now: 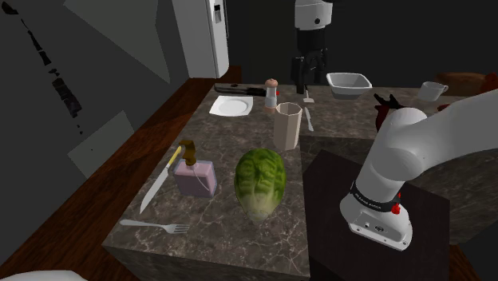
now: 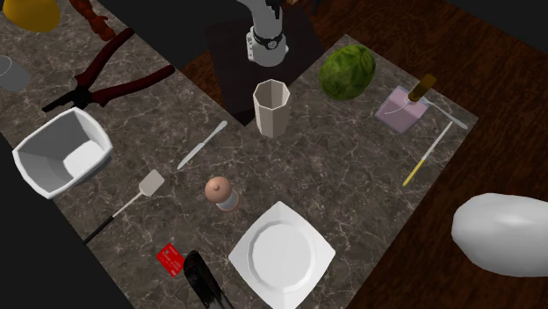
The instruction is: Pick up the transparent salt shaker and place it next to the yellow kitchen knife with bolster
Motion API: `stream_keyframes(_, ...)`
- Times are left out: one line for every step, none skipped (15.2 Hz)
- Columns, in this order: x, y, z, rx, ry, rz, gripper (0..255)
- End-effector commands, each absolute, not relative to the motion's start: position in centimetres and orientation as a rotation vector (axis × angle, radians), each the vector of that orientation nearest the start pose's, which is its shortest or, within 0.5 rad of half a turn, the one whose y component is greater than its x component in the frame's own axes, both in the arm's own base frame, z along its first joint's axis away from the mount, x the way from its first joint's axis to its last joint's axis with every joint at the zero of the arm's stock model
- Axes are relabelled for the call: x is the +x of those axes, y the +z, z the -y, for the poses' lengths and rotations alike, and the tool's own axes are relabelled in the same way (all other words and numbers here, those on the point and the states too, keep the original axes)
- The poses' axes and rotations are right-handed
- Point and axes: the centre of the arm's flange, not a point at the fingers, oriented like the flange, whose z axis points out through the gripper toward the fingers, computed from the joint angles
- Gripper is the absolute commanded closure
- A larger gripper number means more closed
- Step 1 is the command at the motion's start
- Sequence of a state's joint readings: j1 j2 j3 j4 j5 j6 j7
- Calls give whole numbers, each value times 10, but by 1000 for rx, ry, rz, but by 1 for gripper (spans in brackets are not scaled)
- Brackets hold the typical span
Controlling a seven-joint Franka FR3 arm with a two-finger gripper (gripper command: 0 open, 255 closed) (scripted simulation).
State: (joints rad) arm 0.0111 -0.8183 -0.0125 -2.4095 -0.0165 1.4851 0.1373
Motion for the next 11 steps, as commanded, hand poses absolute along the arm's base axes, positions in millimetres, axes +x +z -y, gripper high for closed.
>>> stream_keyframes(287,568,3,-3145,166,-212,0)
stream_keyframes(296,564,12,-3147,160,-209,0)
stream_keyframes(304,559,20,-3149,153,-206,0)
stream_keyframes(312,555,28,-3151,147,-202,0)
stream_keyframes(321,551,37,-3152,140,-199,0)
stream_keyframes(329,546,45,-3154,134,-196,0)
stream_keyframes(338,542,53,-3156,128,-192,0)
stream_keyframes(346,538,62,-3158,121,-189,0)
stream_keyframes(354,534,70,-3160,115,-186,0)
stream_keyframes(363,530,78,-3162,108,-182,0)
stream_keyframes(372,526,87,-3163,102,-179,0)
